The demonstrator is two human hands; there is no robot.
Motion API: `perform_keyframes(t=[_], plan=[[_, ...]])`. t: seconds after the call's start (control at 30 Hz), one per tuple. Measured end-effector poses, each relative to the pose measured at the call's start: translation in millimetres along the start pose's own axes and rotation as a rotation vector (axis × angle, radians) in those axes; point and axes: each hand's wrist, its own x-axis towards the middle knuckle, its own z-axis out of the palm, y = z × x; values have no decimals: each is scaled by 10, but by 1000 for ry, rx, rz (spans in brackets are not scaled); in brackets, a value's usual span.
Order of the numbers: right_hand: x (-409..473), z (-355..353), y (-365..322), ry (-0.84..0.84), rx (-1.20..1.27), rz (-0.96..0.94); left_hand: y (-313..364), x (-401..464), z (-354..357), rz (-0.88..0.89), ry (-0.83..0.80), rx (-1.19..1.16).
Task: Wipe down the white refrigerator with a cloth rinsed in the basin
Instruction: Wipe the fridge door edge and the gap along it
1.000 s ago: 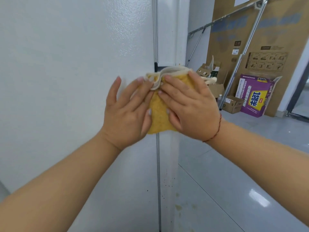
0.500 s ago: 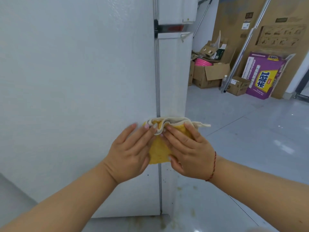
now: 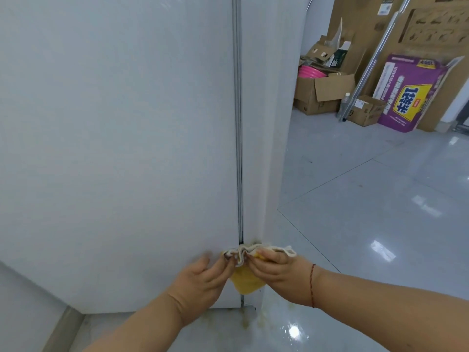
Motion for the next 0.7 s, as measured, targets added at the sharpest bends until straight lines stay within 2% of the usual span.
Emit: perform_keyframes(t=[0.07,0.13,0.23,0.33,0.4,0.47,0.5,0.53,0.57,0.6,0.7], plan=[[43,72,-151,-2,-35,-54,120,-56,74,-3,-58,-26],[88,113,-280,9,-26,-100,233,-107,135,25,-183,-52],[162,66,-401,-57,119,-102,344,-170,140,28,-407,-205],[209,-18,-618,-152,381,17,351,-136,-51,-125,-603,-516],[218,-172,-651,-163,626,113,284,-89,-208,-357,-676,-923],[137,-398,-535,-233,953,278,149,-13,-401,-757,-781,-1568],[91,-470,-465,-332,1238,375,105,-10,-455,-897,-771,-1895],[29,-560,-377,-466,1577,465,83,-27,-486,-1030,-689,-2183],[-21,-611,-331,-571,1894,546,71,-48,-499,-1145,-603,-2376],[-56,-643,-316,-605,2115,631,68,-71,-503,-1236,-552,-2480],[-69,-666,-382,-609,2666,935,108,-70,-539,-1415,-441,-2587]])
